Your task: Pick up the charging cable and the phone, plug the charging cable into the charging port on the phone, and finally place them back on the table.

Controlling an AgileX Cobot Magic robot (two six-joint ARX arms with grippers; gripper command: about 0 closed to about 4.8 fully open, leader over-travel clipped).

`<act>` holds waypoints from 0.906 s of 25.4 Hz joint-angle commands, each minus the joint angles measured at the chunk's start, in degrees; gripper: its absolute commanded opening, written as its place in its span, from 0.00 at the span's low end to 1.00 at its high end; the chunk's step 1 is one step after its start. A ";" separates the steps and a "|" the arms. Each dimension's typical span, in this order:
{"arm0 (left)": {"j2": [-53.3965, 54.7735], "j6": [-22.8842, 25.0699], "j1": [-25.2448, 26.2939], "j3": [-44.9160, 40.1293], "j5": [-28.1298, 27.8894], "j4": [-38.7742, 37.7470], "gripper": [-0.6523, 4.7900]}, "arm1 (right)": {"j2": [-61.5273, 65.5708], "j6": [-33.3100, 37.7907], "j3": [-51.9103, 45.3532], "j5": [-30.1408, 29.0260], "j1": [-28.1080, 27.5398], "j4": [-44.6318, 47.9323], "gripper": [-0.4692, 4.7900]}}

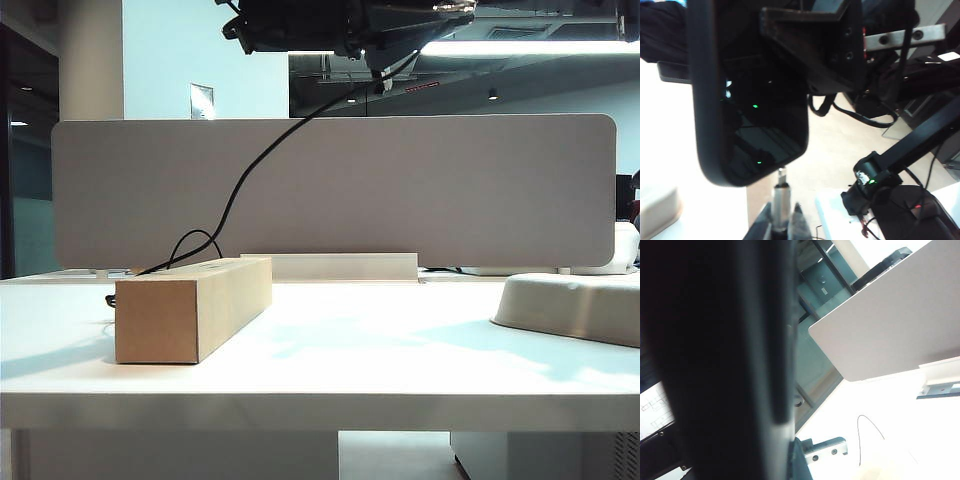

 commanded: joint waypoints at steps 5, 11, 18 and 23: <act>-0.31 0.04 -0.57 0.28 2.25 0.59 0.11 | -0.35 1.66 0.70 2.36 -0.02 4.90 0.08; -0.33 0.04 -0.70 0.28 2.27 1.38 0.11 | -0.35 6.10 0.70 1.38 0.00 5.44 0.08; -0.33 0.02 -0.70 0.28 2.47 1.40 0.11 | -0.33 6.84 0.70 -0.37 0.02 5.22 0.08; -0.33 -0.55 -0.70 0.28 2.54 1.57 0.11 | -0.33 6.82 0.70 -0.55 0.02 5.07 0.08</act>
